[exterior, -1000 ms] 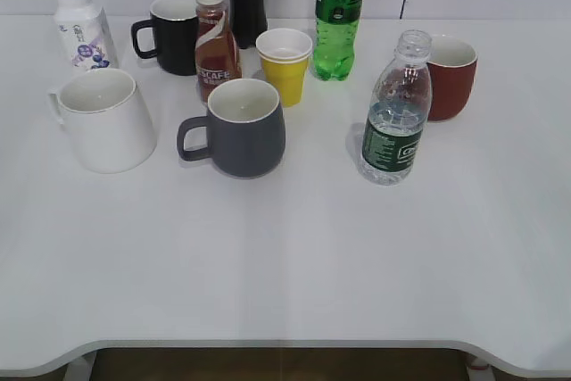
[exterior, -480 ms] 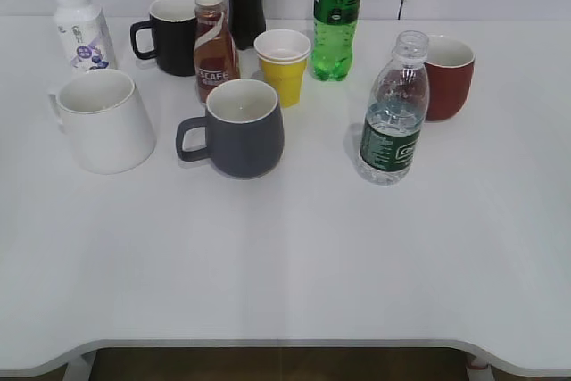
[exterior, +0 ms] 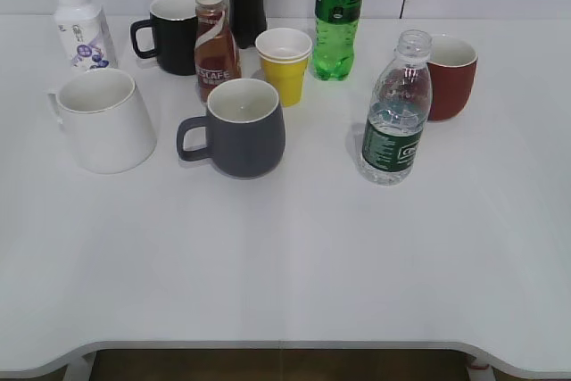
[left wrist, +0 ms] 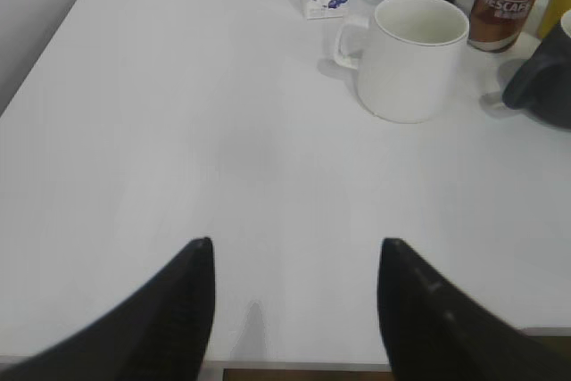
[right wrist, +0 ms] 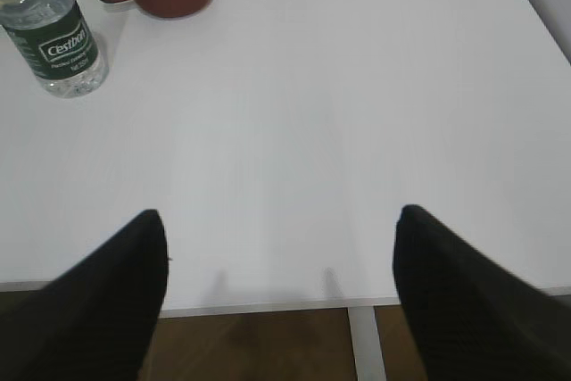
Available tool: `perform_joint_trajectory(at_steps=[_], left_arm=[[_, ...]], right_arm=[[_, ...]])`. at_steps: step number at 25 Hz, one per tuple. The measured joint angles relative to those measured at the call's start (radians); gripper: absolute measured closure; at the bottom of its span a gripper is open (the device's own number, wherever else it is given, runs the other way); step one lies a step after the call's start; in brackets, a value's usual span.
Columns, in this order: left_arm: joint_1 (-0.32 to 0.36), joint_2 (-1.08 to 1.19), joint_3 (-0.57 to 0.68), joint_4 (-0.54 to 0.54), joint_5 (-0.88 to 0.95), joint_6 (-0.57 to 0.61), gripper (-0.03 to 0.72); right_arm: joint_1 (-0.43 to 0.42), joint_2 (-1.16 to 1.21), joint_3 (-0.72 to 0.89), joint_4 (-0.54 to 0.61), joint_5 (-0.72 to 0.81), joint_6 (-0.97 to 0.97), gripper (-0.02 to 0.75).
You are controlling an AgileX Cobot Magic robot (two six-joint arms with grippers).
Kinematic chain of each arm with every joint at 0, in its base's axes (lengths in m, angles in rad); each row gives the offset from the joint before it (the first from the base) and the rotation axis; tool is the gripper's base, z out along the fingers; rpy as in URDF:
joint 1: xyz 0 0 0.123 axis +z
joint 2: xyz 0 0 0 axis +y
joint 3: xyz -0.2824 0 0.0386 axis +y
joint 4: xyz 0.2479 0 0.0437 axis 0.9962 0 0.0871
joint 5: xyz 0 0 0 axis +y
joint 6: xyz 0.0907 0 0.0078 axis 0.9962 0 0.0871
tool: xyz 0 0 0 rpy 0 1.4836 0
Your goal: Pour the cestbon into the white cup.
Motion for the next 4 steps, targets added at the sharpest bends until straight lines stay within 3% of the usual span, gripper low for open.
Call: perform_joint_trajectory(at_steps=[4], left_arm=[[0.000, 0.000, 0.000, 0.000, 0.000, 0.000, 0.260]], right_arm=[[0.000, 0.000, 0.000, 0.001, 0.000, 0.000, 0.147]])
